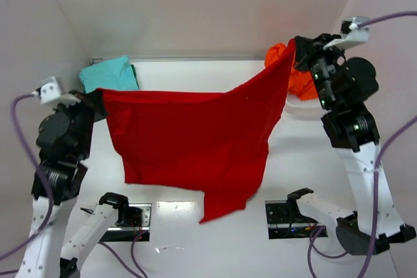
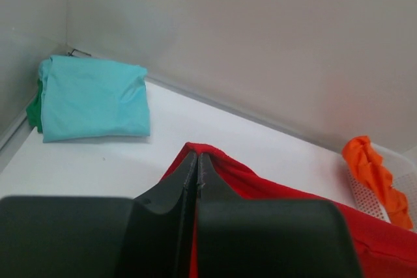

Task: Fold and stack the t-shirts
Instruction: Flatten out the tshirt

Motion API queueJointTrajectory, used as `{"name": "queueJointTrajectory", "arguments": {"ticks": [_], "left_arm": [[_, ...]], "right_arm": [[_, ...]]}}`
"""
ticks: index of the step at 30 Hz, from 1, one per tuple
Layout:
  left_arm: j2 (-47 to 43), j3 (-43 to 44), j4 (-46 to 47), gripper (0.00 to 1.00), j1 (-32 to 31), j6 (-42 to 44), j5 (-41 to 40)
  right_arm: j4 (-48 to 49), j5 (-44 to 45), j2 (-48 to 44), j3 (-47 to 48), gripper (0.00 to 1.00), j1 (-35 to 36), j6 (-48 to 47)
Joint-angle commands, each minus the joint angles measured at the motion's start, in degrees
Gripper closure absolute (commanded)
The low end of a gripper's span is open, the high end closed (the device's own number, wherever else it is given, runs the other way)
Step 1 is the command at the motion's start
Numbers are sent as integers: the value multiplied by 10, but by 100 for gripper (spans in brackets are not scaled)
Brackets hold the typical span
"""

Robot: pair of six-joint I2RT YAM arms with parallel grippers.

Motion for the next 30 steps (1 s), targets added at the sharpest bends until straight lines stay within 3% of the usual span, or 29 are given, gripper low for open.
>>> {"name": "queueJointTrajectory", "arguments": {"ticks": [1, 4, 8, 13, 18, 20, 25, 30], "left_arm": [[67, 39, 79, 100, 0, 36, -13], [102, 90, 91, 100, 0, 49, -3], [85, 143, 80, 100, 0, 55, 27], [-72, 138, 36, 100, 0, 38, 60], [-220, 133, -39, 100, 0, 17, 24], [-266, 154, -48, 100, 0, 32, 16], [-252, 154, -37, 100, -6, 33, 1], [-228, 123, -14, 100, -6, 21, 18]], "right_arm": [[69, 25, 40, 57, 100, -3, -11], [63, 25, 68, 125, 100, -3, -11], [41, -2, 60, 181, 100, -3, -11], [19, -56, -59, 179, 100, -3, 13], [3, -85, -149, 160, 100, -3, 34], [-41, -99, -149, 227, 100, -3, 34], [-41, -105, -124, 276, 100, -3, 17], [-22, -99, -119, 229, 100, -3, 12]]}}
